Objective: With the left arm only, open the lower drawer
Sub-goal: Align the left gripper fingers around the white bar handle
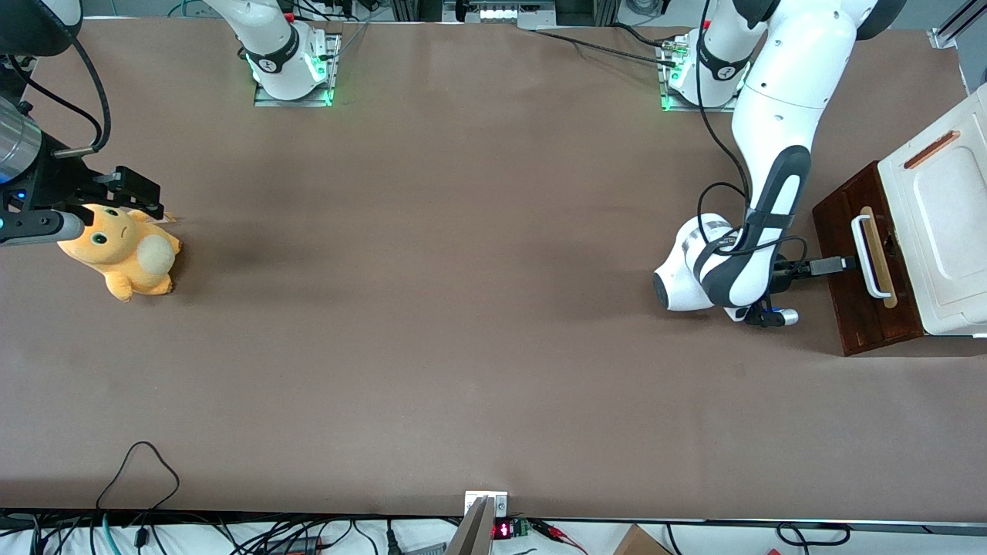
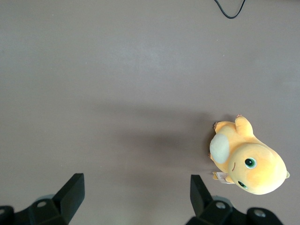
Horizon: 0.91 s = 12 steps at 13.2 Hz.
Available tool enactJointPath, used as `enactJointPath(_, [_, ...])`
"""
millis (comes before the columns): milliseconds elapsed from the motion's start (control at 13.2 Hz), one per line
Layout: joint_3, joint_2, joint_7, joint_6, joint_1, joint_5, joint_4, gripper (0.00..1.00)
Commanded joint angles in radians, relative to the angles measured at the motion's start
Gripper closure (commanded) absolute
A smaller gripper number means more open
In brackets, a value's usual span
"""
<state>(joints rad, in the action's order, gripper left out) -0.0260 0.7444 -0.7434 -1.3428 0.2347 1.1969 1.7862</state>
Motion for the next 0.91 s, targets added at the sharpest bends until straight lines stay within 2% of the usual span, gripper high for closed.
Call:
enactJointPath(0, [-0.006,-0.01,-0.016,0.004,-0.028,0.041,0.024,0.0])
enactJointPath(835, [-0.008,0.003,-0.004,-0.022,-0.074,0.069,0.07,0.0])
